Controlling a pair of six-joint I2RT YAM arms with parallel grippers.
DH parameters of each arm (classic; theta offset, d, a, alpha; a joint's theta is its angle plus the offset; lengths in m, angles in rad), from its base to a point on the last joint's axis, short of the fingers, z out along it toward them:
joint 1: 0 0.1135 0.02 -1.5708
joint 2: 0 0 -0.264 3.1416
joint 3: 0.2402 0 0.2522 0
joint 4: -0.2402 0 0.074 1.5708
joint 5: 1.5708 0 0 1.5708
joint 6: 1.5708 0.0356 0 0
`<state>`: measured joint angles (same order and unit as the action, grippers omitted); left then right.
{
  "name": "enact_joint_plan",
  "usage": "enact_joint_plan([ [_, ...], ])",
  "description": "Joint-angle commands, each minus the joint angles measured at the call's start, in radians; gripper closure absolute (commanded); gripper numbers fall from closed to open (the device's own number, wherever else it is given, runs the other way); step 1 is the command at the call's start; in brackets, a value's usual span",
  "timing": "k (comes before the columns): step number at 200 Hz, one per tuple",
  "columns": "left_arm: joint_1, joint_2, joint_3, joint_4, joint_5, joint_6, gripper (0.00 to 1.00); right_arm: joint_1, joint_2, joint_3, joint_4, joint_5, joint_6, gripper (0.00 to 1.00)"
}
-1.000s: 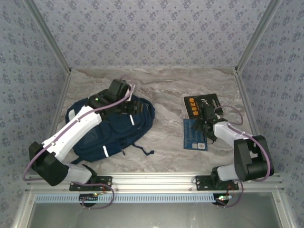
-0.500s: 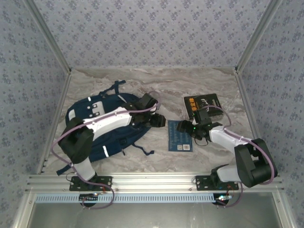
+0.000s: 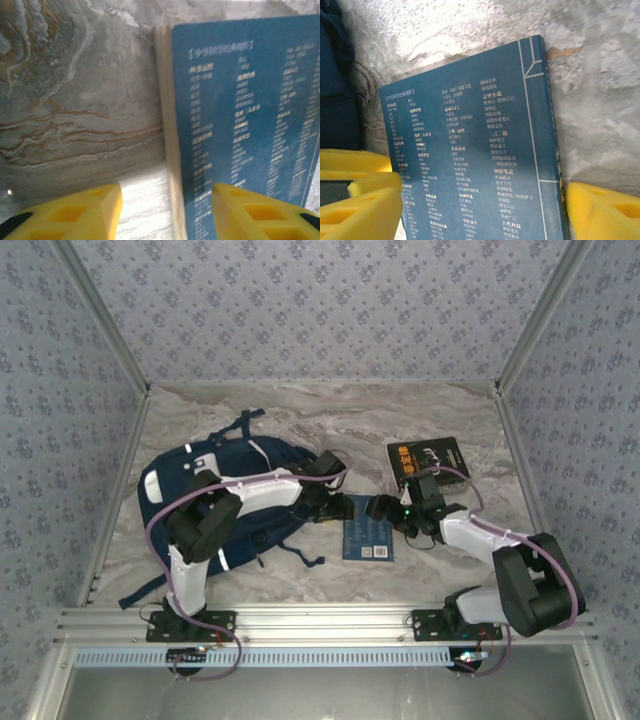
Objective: Pack books, pencil case, and school supplies into a backpack
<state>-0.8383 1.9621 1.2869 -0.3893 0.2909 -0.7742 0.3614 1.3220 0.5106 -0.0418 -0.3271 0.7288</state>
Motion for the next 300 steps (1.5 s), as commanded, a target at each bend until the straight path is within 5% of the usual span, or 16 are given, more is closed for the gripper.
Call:
enact_joint_plan([
  [1,-0.026,0.044,0.043,-0.01,0.03,-0.011,0.51,0.019,0.014,-0.027,0.032,-0.101,0.039,0.14],
  [138,-0.029,0.034,-0.034,0.098,0.123,-0.012,0.89,0.017,-0.031,-0.089,0.4,-0.488,0.226,0.16],
  [300,-0.02,0.046,-0.071,0.121,0.155,0.012,0.99,0.051,-0.174,-0.191,0.593,-0.457,0.351,0.16],
])
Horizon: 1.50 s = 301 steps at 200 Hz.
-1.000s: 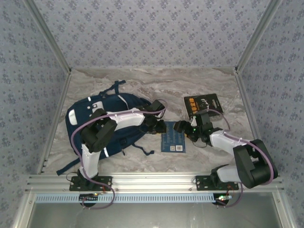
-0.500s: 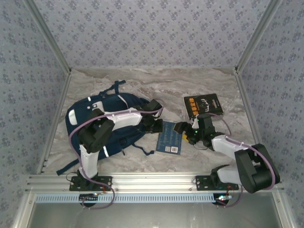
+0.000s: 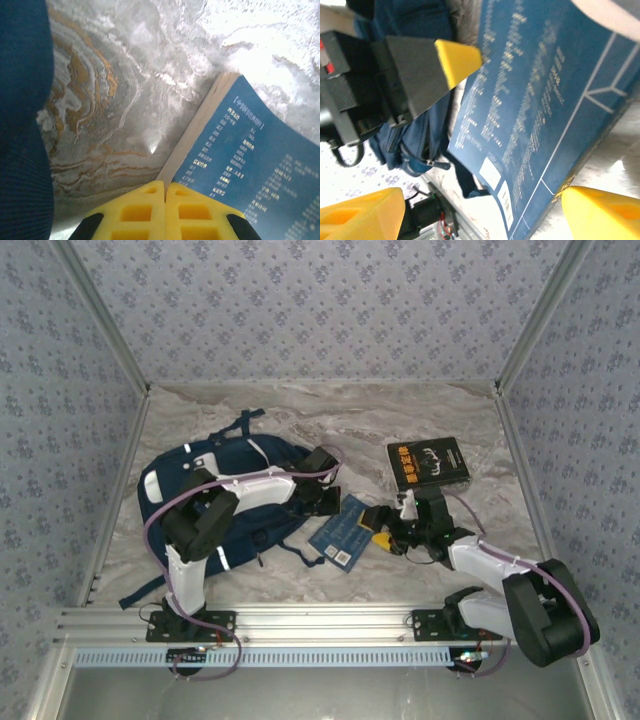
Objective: Pack books, pencil case, and school supplies into a backpack
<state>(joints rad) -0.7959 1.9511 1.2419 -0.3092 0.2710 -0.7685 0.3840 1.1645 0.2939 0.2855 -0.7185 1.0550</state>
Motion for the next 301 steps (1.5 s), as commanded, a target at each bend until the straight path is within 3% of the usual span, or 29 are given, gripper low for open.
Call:
enact_joint_plan([
  [1,-0.062,0.056,-0.025,0.041,0.175,0.006,0.99,0.029,-0.016,0.025,0.268,-0.065,0.024,0.16],
  [42,-0.055,0.054,-0.018,0.035,0.19,0.012,0.99,0.035,0.007,0.031,0.283,-0.024,0.002,0.16],
  [103,-0.034,0.02,-0.038,0.031,0.188,0.015,0.99,0.034,0.069,0.029,0.128,0.042,-0.133,0.18],
  [200,-0.036,0.001,-0.059,0.048,0.195,0.009,0.99,0.032,-0.027,0.027,-0.038,0.089,-0.199,0.19],
  [230,-0.037,-0.013,-0.059,0.047,0.189,0.009,0.99,0.03,-0.023,0.01,-0.022,0.094,-0.198,0.34],
  [263,-0.036,-0.04,-0.058,0.032,0.172,0.016,0.99,0.03,-0.011,-0.012,-0.023,0.117,-0.191,0.72],
  [279,-0.039,-0.097,-0.059,-0.001,0.098,0.035,1.0,0.028,-0.039,-0.022,-0.073,0.162,-0.205,0.84],
  [291,-0.039,-0.159,-0.057,-0.024,0.053,0.053,0.97,0.027,-0.091,-0.033,-0.119,0.221,-0.228,1.0],
  [301,-0.039,-0.208,-0.036,-0.066,0.019,0.073,0.94,0.027,-0.141,-0.041,-0.153,0.259,-0.241,1.0],
])
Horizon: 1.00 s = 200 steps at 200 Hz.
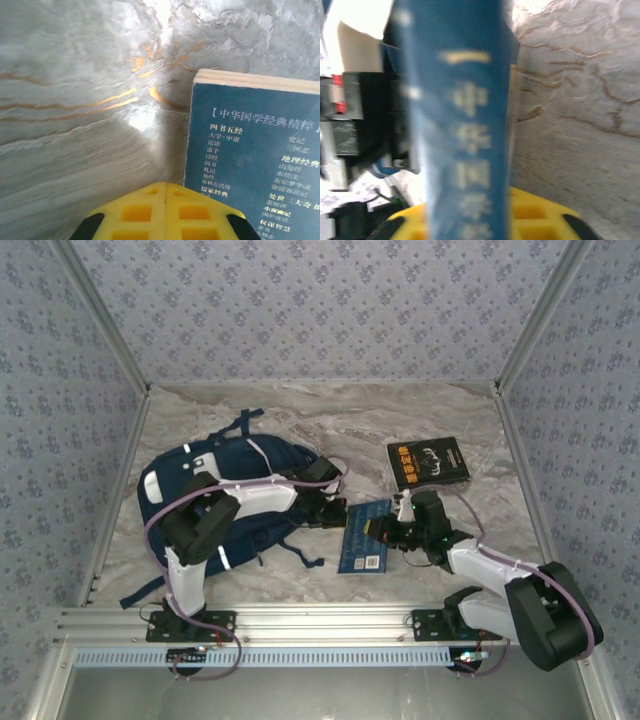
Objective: Pack books, pencil case, and school supplies into a backpack
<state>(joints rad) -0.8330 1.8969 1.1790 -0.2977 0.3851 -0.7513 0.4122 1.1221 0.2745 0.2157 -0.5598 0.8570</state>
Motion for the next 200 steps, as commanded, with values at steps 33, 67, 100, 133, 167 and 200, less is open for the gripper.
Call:
enact_joint_plan([
  [33,0.006,-0.296,0.121,-0.225,-0.187,0.123,0.79,-0.007,-0.179,-0.008,-0.176,0.125,-0.063,1.0],
  [67,0.109,-0.416,0.122,-0.282,-0.213,0.098,0.58,-0.009,-0.182,0.0,-0.209,0.179,-0.067,1.0],
  [100,0.302,-0.49,0.045,-0.303,-0.213,0.021,0.49,-0.007,-0.198,0.008,-0.239,0.199,-0.074,1.0],
  [133,0.44,-0.488,-0.008,-0.264,-0.18,0.0,0.49,-0.003,-0.21,0.008,-0.251,0.193,-0.073,1.0],
  [167,0.502,-0.414,0.007,-0.226,-0.14,0.021,0.5,-0.003,-0.207,-0.004,-0.232,0.17,-0.077,1.0],
  [200,0.509,-0.328,0.054,-0.218,-0.123,0.037,0.52,-0.003,-0.202,-0.006,-0.236,0.162,-0.082,1.0],
])
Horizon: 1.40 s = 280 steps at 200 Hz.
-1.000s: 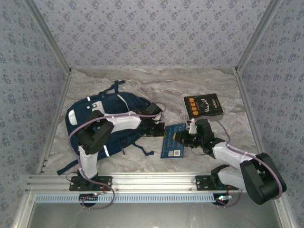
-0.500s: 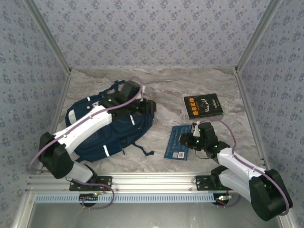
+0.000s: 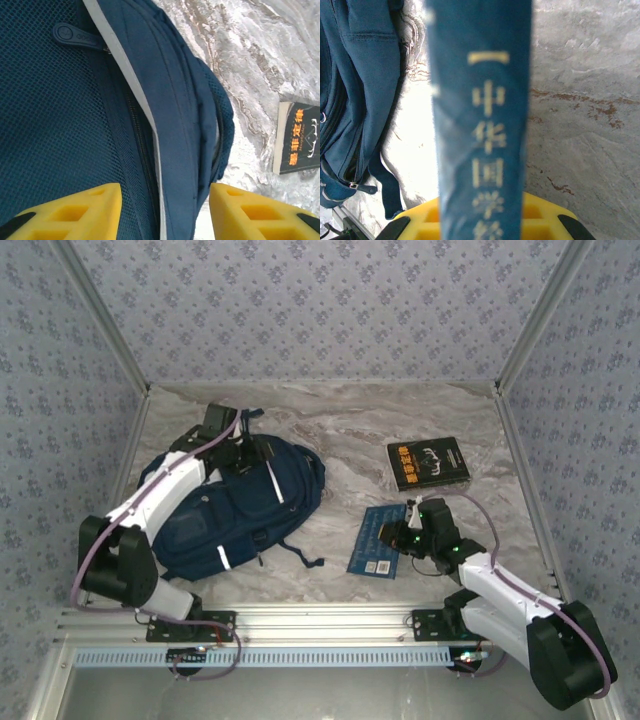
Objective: Pack books, pencil case, and school supplies into a backpack
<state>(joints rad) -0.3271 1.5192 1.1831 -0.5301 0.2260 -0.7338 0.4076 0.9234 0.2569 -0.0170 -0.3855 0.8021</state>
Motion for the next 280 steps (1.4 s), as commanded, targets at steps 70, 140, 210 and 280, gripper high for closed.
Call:
enact_joint_plan([
  [70,0.011,0.208,0.158,0.018,0.047,0.048,0.6,0.003,0.012,-0.005,0.042,-0.02,-0.029,1.0],
  [140,-0.009,0.293,0.232,-0.017,0.047,0.078,0.79,0.004,-0.018,-0.007,0.018,-0.004,-0.034,1.0],
  [210,-0.178,0.398,0.401,-0.121,0.05,0.168,1.0,0.006,-0.205,0.036,-0.223,0.21,-0.027,1.0],
  [280,-0.314,0.319,0.526,-0.237,0.201,0.219,1.0,0.026,-0.451,0.228,-0.621,0.536,-0.034,1.0],
])
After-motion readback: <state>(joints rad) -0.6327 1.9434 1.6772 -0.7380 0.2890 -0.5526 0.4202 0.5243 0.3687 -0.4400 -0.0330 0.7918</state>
